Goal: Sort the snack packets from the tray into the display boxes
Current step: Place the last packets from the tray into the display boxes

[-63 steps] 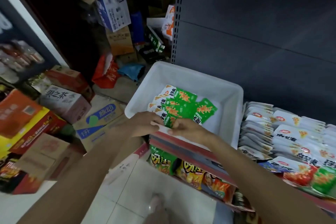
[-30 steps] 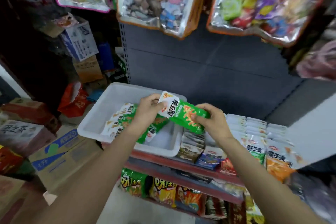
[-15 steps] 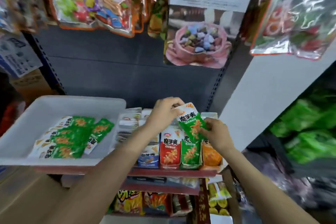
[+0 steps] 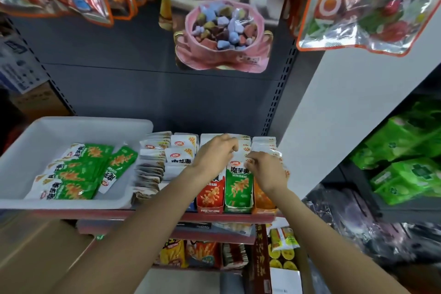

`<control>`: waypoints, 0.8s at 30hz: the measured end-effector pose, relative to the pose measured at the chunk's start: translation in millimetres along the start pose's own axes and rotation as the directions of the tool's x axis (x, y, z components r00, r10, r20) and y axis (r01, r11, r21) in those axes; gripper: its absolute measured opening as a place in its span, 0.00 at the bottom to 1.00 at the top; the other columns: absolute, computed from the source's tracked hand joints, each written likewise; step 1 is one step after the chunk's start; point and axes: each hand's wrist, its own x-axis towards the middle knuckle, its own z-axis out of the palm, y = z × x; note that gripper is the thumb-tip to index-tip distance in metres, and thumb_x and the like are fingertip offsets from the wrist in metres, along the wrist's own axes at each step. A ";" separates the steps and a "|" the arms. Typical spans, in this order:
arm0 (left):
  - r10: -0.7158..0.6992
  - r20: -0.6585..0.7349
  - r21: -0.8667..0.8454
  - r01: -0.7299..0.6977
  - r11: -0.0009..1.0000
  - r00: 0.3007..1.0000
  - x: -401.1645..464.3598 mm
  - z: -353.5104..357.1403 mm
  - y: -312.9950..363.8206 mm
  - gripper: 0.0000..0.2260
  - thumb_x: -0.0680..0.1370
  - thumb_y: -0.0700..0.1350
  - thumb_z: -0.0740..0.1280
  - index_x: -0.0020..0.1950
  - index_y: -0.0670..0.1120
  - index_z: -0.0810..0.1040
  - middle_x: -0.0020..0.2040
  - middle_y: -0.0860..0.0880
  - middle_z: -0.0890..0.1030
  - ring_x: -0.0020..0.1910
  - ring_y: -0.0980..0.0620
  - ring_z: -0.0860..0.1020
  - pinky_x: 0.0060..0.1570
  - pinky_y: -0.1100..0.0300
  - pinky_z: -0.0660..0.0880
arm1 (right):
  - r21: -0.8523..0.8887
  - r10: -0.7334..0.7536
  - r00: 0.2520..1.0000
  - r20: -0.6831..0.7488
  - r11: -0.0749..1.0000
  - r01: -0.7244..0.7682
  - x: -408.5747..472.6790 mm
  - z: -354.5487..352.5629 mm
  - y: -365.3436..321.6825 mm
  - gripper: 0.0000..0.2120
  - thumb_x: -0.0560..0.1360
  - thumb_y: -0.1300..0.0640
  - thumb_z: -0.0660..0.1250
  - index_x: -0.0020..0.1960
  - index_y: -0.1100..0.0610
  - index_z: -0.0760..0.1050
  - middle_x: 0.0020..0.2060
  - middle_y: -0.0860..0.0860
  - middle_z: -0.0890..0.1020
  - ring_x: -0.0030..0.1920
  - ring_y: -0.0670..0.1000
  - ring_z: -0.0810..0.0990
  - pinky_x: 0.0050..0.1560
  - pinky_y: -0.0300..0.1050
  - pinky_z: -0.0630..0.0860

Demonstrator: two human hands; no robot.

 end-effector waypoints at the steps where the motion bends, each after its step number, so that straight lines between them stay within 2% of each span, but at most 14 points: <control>1: 0.021 0.009 0.091 -0.022 0.996 1.000 0.2 0.2 -2.0 0.08 0.79 0.40 0.62 0.56 0.46 0.76 0.56 0.50 0.76 0.58 0.51 0.71 0.55 0.57 0.69 | -0.049 -0.007 1.000 0.001 0.999 0.007 -0.3 2.5 0.6 0.07 0.76 0.59 0.65 0.53 0.57 0.79 0.47 0.54 0.81 0.48 0.55 0.79 0.41 0.45 0.72; 3: 0.063 0.052 0.199 -0.072 0.977 0.997 0.6 1.5 -4.3 0.10 0.79 0.42 0.62 0.60 0.48 0.76 0.58 0.51 0.75 0.61 0.51 0.68 0.58 0.57 0.62 | -0.142 -0.020 0.999 0.031 0.990 0.024 0.5 7.5 2.4 0.10 0.77 0.60 0.63 0.57 0.55 0.78 0.52 0.54 0.79 0.53 0.54 0.76 0.45 0.46 0.72; 5: 0.059 0.080 0.218 -0.075 0.973 0.995 -1.8 2.0 -5.1 0.12 0.79 0.43 0.61 0.63 0.49 0.75 0.60 0.50 0.74 0.63 0.51 0.66 0.59 0.57 0.60 | -0.159 -0.027 0.998 0.055 0.987 0.036 1.0 11.1 2.3 0.12 0.77 0.61 0.63 0.59 0.55 0.77 0.55 0.54 0.77 0.57 0.54 0.74 0.51 0.46 0.71; 8: 0.057 0.051 0.169 -0.065 0.983 0.997 -10.6 -0.9 -13.0 0.12 0.79 0.44 0.61 0.63 0.49 0.74 0.61 0.50 0.75 0.62 0.51 0.67 0.59 0.57 0.62 | -0.050 -0.055 0.998 0.025 0.997 0.056 1.0 14.0 -6.6 0.13 0.75 0.62 0.65 0.60 0.57 0.76 0.57 0.54 0.76 0.60 0.54 0.71 0.58 0.45 0.69; 11: 0.018 -0.063 0.037 -0.016 0.999 0.998 -27.3 -13.0 -25.3 0.11 0.79 0.45 0.62 0.61 0.49 0.75 0.58 0.51 0.76 0.60 0.52 0.70 0.58 0.57 0.65 | 0.069 -0.106 0.994 -0.001 0.992 0.106 1.4 15.9 -32.1 0.13 0.76 0.62 0.65 0.60 0.57 0.76 0.57 0.53 0.76 0.59 0.52 0.72 0.57 0.42 0.69; 14: -0.117 -0.213 -0.127 0.092 0.988 0.970 -51.8 -34.2 -54.2 0.09 0.78 0.44 0.65 0.57 0.47 0.77 0.53 0.51 0.79 0.53 0.53 0.75 0.53 0.57 0.72 | 0.171 -0.190 0.982 0.011 0.968 0.186 3.6 22.0 -76.5 0.12 0.77 0.63 0.63 0.59 0.56 0.77 0.55 0.52 0.77 0.54 0.50 0.76 0.56 0.43 0.73; 17: -0.293 -0.316 -0.277 0.208 0.938 0.902 -78.5 -55.4 -101.1 0.06 0.75 0.40 0.67 0.52 0.44 0.80 0.47 0.49 0.81 0.46 0.52 0.79 0.48 0.54 0.77 | 0.189 -0.316 0.946 0.070 0.935 0.298 7.7 36.1 -127.9 0.13 0.77 0.63 0.61 0.59 0.56 0.77 0.55 0.52 0.76 0.52 0.50 0.76 0.55 0.39 0.71; 20: -0.473 -0.313 -0.375 0.350 0.858 0.824 -110.1 -78.6 -159.1 0.05 0.75 0.38 0.67 0.50 0.42 0.80 0.46 0.45 0.82 0.44 0.48 0.79 0.46 0.57 0.75 | 0.151 -0.431 0.891 0.145 0.899 0.410 15.3 69.1 -185.4 0.15 0.76 0.64 0.60 0.61 0.55 0.76 0.58 0.54 0.76 0.58 0.53 0.75 0.59 0.44 0.71; 22: -0.565 -0.272 -0.375 0.455 0.808 0.779 -130.4 -95.3 -194.7 0.05 0.75 0.37 0.66 0.50 0.41 0.80 0.47 0.44 0.82 0.45 0.46 0.79 0.45 0.57 0.73 | 0.155 -0.495 0.848 0.190 0.868 0.472 19.7 96.3 -222.4 0.17 0.75 0.65 0.60 0.61 0.55 0.77 0.58 0.54 0.76 0.60 0.54 0.74 0.59 0.49 0.72; 24: -0.646 -0.190 -0.323 0.575 0.752 0.739 -147.8 -92.2 -251.0 0.05 0.76 0.40 0.66 0.50 0.44 0.79 0.46 0.47 0.80 0.45 0.49 0.77 0.43 0.58 0.72 | 0.150 -0.518 0.814 0.263 0.855 0.496 24.8 127.8 -253.8 0.18 0.75 0.65 0.61 0.63 0.55 0.76 0.60 0.55 0.76 0.63 0.55 0.71 0.60 0.49 0.71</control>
